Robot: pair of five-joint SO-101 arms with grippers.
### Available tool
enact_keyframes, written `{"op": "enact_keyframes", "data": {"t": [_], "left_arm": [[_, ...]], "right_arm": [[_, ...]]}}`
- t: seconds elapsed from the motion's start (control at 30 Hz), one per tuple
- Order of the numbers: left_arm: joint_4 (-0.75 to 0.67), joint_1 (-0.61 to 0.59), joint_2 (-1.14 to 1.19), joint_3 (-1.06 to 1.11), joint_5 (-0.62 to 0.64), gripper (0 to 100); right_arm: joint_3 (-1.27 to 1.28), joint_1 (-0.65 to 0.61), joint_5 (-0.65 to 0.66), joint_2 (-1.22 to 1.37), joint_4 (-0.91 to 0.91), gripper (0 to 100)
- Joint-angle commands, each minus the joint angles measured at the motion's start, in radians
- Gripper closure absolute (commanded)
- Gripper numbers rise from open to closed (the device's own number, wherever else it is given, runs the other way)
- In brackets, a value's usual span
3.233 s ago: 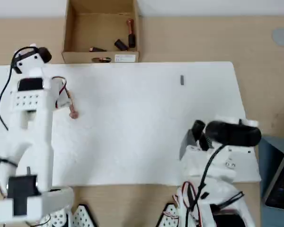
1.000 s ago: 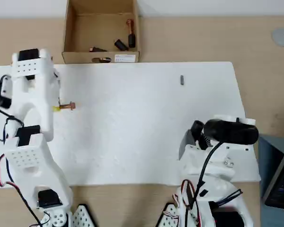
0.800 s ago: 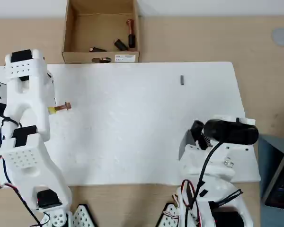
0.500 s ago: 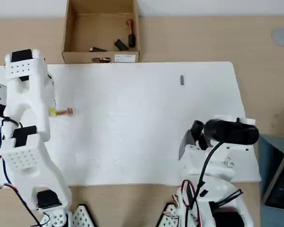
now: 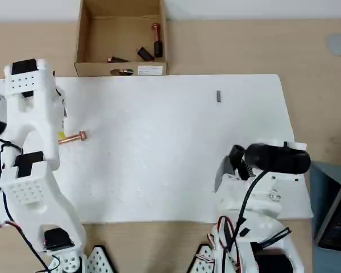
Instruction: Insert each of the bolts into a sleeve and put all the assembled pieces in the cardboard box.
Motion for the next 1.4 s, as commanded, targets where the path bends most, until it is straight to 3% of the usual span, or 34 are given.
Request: {"op": "enact_keyframes", "data": {"t": [0.0, 0.27, 0.57, 0.77, 1.37], "left_arm": [[0.028, -0.003, -0.12, -0.089, -0.193, 74], [0.061, -0.008, -0.245, -0.109, -0.617, 74], [0.061, -0.015, -0.334, -0.006, -1.386, 74], [0.061, -0.018, -0.338, 0.104, -1.772, 74], [0.061, -0.017, -0.331, 0.114, -2.466, 74]], "right_arm": [[-0.027, -0.004, 0.008, -0.033, -0.017, 99.0], [-0.025, -0.004, 0.008, -0.033, -0.017, 99.0], [-0.025, -0.004, 0.008, -0.033, -0.017, 99.0], [-0.025, -0.004, 0.008, -0.033, -0.015, 99.0], [-0.002, -0.002, 0.009, -0.025, -0.02, 99.0]]}}
